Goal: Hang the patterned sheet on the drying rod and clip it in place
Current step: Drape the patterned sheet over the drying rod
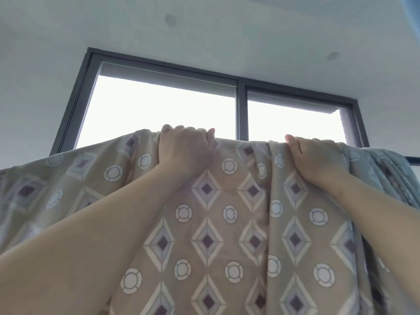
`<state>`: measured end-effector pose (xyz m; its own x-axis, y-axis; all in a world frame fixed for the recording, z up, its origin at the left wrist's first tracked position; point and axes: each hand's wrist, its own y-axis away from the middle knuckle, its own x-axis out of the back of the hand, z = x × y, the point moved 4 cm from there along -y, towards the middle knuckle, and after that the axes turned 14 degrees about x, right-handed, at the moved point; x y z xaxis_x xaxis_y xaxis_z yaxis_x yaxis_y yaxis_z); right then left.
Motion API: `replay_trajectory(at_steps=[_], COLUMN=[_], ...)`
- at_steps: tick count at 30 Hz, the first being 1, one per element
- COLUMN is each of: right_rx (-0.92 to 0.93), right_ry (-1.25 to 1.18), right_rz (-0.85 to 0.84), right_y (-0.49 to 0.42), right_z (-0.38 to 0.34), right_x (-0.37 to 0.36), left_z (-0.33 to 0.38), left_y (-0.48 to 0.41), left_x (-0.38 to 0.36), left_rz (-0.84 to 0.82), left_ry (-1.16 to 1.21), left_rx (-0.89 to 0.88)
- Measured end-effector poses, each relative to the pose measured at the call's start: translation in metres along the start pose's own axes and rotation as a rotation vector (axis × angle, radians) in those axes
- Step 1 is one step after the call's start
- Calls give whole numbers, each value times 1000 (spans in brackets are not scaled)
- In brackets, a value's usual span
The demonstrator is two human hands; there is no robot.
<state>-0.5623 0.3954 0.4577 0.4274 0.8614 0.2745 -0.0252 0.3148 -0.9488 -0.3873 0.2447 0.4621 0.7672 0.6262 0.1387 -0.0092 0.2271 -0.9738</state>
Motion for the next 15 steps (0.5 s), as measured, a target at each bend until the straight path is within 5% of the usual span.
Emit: replay_trajectory(at_steps=[6,11,15], right_rx=[-159,96,81], right_ry=[-1,-157,-53], right_rz=[-5,-74,-51], right_y=[8,4,5], right_z=[28,-7,-2], right_x=[12,-2,4], left_z=[-8,55,61], left_y=[-1,17,18], left_x=[1,-9,-9], left_rz=[-34,-205,-102], left_ry=[39,6,-1], left_rx=[80,22,-35])
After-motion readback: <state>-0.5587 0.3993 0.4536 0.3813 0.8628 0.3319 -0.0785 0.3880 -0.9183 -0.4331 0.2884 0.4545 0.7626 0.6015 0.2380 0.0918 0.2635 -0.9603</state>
